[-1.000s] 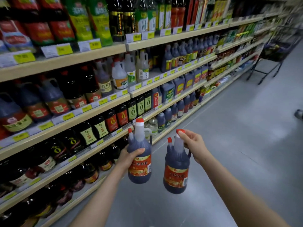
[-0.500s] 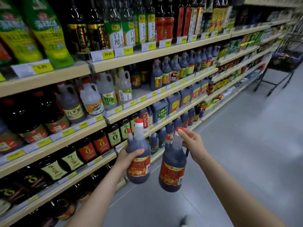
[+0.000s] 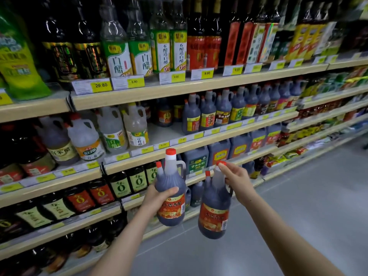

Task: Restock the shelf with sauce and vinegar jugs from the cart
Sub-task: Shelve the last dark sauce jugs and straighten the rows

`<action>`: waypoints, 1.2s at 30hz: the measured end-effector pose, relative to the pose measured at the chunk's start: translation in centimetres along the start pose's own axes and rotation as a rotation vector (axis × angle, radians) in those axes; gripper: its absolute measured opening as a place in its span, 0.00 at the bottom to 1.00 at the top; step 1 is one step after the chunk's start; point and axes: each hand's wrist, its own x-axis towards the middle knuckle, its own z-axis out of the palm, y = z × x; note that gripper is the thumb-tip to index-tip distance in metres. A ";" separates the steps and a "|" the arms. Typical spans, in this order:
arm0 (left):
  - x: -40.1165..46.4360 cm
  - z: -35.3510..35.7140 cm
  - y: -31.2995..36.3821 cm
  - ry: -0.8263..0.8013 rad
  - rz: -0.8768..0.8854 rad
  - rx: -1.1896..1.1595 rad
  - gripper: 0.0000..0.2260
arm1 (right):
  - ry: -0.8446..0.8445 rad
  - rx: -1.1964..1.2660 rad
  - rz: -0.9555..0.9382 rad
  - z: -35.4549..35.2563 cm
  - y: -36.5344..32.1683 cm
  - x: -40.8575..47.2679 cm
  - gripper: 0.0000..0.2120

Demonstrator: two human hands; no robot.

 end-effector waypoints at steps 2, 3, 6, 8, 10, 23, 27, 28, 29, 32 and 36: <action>1.7 0.7 0.7 0.021 0.045 0.012 0.29 | -0.014 0.000 -0.013 -0.4 -0.1 1.9 0.08; 2.8 1.0 1.1 0.031 0.077 0.030 0.28 | -0.013 -0.002 -0.013 -0.5 -0.2 2.9 0.08; 7.1 1.5 2.5 0.062 0.164 0.080 0.29 | -0.015 0.016 -0.011 -0.7 -0.2 5.9 0.07; 10.6 1.6 3.9 0.080 0.211 0.111 0.28 | -0.008 0.019 -0.021 -0.7 -0.1 7.9 0.07; 13.8 1.9 5.8 0.089 0.264 0.144 0.29 | 0.015 0.036 -0.028 -0.6 -0.1 9.8 0.04; 25.5 3.1 9.9 0.187 0.563 0.343 0.37 | 0.047 0.036 -0.057 -0.1 2.2 19.2 0.23; 25.9 3.3 10.8 0.250 0.644 0.383 0.36 | 0.017 0.064 -0.043 -0.6 2.2 20.8 0.18; 26.0 3.2 11.1 0.270 0.657 0.394 0.36 | 0.007 0.065 -0.045 -0.7 2.1 21.1 0.15; 26.3 3.1 11.3 0.288 0.663 0.412 0.37 | -0.004 0.062 -0.048 -0.9 2.2 21.5 0.13; 27.5 2.7 10.6 0.334 0.606 0.430 0.39 | -0.050 0.062 -0.058 -1.3 2.4 22.4 0.14; 29.6 2.0 8.8 0.367 0.440 0.289 0.38 | -0.092 0.095 -0.072 -1.4 2.9 23.3 0.17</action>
